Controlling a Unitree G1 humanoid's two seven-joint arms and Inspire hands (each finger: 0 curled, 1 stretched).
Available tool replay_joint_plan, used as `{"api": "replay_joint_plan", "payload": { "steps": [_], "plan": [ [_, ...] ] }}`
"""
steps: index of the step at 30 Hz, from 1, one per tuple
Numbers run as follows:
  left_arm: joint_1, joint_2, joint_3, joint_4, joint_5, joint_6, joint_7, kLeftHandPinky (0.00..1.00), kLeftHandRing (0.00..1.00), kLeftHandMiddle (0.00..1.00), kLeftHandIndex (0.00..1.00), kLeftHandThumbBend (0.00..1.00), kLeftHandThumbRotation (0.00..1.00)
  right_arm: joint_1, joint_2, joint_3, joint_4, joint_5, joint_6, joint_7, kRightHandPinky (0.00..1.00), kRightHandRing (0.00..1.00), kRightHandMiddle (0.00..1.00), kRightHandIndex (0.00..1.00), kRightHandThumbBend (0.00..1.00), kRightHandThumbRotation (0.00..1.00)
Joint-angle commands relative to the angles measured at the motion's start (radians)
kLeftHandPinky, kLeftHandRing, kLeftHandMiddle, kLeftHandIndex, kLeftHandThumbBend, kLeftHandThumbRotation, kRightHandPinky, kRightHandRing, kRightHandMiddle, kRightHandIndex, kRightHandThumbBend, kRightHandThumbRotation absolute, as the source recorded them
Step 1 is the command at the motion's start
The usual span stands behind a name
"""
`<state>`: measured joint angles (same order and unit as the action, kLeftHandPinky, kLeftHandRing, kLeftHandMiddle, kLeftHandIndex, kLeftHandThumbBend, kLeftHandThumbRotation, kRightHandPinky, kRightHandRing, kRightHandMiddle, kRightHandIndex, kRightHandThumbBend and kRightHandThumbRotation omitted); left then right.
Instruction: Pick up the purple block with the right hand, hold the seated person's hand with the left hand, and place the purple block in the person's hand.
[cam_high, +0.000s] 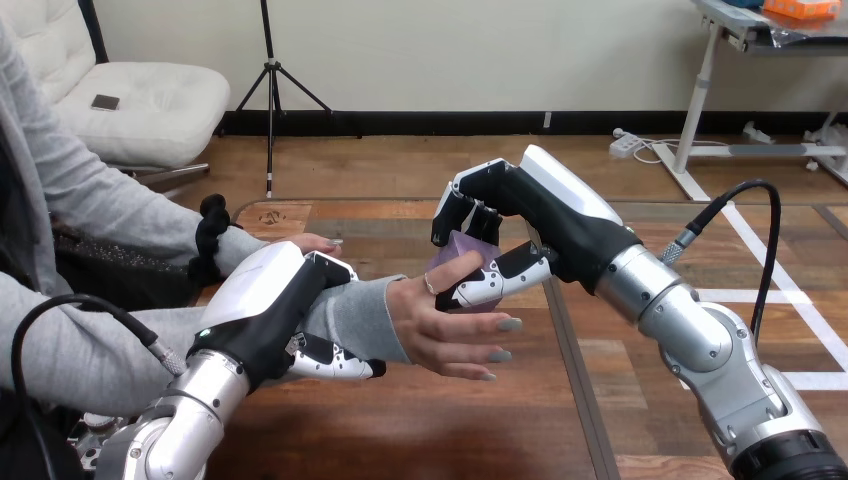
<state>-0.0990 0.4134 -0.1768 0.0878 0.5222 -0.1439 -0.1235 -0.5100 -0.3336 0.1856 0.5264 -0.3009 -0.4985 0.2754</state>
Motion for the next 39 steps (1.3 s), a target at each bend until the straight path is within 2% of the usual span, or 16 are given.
{"api": "replay_joint_plan", "payload": {
  "steps": [1, 15, 22, 25, 28, 31, 32, 37, 39],
  "plan": [
    [-0.061, -0.053, -0.007, -0.061, -0.040, -0.046, 0.029, 0.17, 0.23, 0.31, 0.36, 0.62, 0.00, -0.013, 0.029, 0.007, -0.080, 0.036, -0.007, 0.014, 0.33, 0.35, 0.40, 0.42, 0.72, 0.00],
    [-0.053, -0.046, 0.004, -0.068, -0.050, -0.053, 0.034, 0.17, 0.23, 0.31, 0.36, 0.62, 0.00, 0.001, 0.025, 0.012, -0.096, 0.041, 0.023, 0.040, 0.33, 0.36, 0.41, 0.42, 0.73, 0.00],
    [-0.041, -0.049, 0.013, -0.082, -0.078, -0.045, 0.017, 0.17, 0.24, 0.32, 0.37, 0.64, 0.00, 0.009, 0.011, 0.020, -0.132, 0.041, 0.093, 0.084, 0.35, 0.39, 0.44, 0.46, 0.81, 0.00],
    [-0.036, -0.042, 0.014, -0.089, -0.077, -0.044, 0.011, 0.21, 0.29, 0.37, 0.43, 0.67, 0.00, 0.013, 0.004, 0.023, -0.145, 0.041, 0.112, 0.104, 0.38, 0.43, 0.48, 0.51, 0.86, 0.00],
    [-0.031, -0.028, 0.009, -0.100, -0.047, -0.039, 0.017, 0.28, 0.36, 0.44, 0.49, 0.70, 0.03, 0.017, 0.000, 0.022, -0.157, 0.052, 0.135, 0.131, 0.42, 0.47, 0.53, 0.56, 0.90, 0.06],
    [-0.025, -0.013, 0.003, -0.113, -0.013, -0.034, 0.022, 0.35, 0.44, 0.50, 0.56, 0.73, 0.14, 0.022, -0.001, 0.020, -0.168, 0.062, 0.154, 0.153, 0.47, 0.53, 0.58, 0.61, 0.95, 0.16],
    [-0.023, -0.009, 0.002, -0.116, -0.005, -0.034, 0.022, 0.41, 0.49, 0.55, 0.61, 0.75, 0.23, 0.023, -0.002, 0.019, -0.171, 0.063, 0.158, 0.157, 0.50, 0.57, 0.61, 0.65, 0.97, 0.24],
    [-0.016, 0.005, 0.001, -0.126, 0.020, -0.039, 0.025, 0.49, 0.57, 0.62, 0.69, 0.79, 0.39, 0.031, -0.003, 0.015, -0.186, 0.071, 0.178, 0.173, 0.56, 0.63, 0.67, 0.71, 0.99, 0.39],
    [-0.013, 0.006, 0.003, -0.129, 0.022, -0.040, 0.025, 0.53, 0.61, 0.66, 0.72, 0.82, 0.47, 0.034, -0.003, 0.013, -0.189, 0.077, 0.185, 0.178, 0.59, 0.66, 0.71, 0.74, 1.00, 0.49]
  ]
}}
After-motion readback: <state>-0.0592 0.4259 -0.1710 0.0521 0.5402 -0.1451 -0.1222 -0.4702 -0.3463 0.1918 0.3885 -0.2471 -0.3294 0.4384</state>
